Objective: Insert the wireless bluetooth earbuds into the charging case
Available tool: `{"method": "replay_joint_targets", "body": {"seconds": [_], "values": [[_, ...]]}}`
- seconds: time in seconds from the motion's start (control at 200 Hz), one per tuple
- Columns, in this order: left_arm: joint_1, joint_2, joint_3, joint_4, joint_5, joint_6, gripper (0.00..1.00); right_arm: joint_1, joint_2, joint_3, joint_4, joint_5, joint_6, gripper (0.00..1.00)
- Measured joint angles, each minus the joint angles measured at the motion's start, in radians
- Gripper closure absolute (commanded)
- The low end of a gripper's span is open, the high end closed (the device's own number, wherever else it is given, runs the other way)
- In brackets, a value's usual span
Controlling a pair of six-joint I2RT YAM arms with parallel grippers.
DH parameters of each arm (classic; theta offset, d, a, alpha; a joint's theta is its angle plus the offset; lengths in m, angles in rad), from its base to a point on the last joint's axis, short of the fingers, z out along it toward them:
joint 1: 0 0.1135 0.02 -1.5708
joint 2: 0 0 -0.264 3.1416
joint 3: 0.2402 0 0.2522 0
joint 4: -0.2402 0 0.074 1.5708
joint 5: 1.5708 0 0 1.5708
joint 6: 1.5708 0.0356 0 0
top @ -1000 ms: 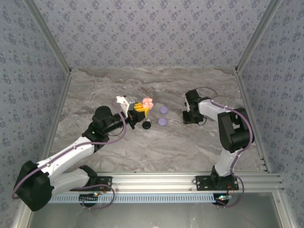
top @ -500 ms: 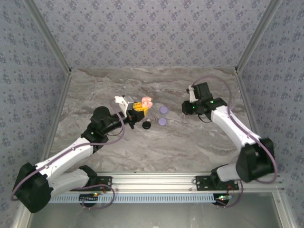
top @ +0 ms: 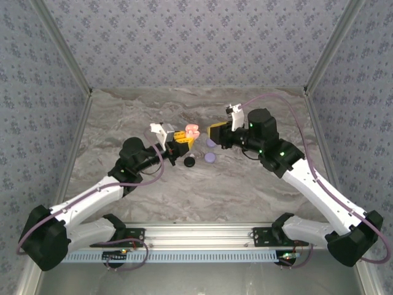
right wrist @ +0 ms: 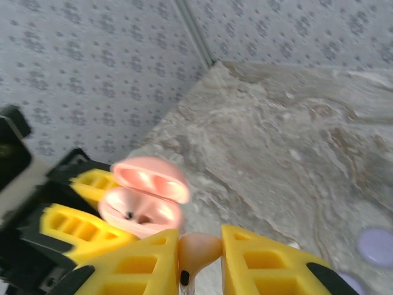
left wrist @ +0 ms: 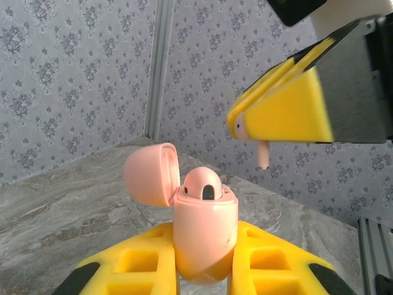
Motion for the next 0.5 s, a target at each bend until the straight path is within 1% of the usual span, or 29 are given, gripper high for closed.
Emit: {"method": "replay_joint_targets", "body": {"seconds": [0.205,0.5], "values": [[-0.004,0.0,0.0,0.016,0.003,0.0,1.0,0.062,0.011,-0.002,0.11,0.044,0.015,0.76],[-0.004,0.0,-0.001,0.015,0.002,-0.001,1.0,0.105,0.072,-0.002,0.147,0.072,0.014,0.76]]}}
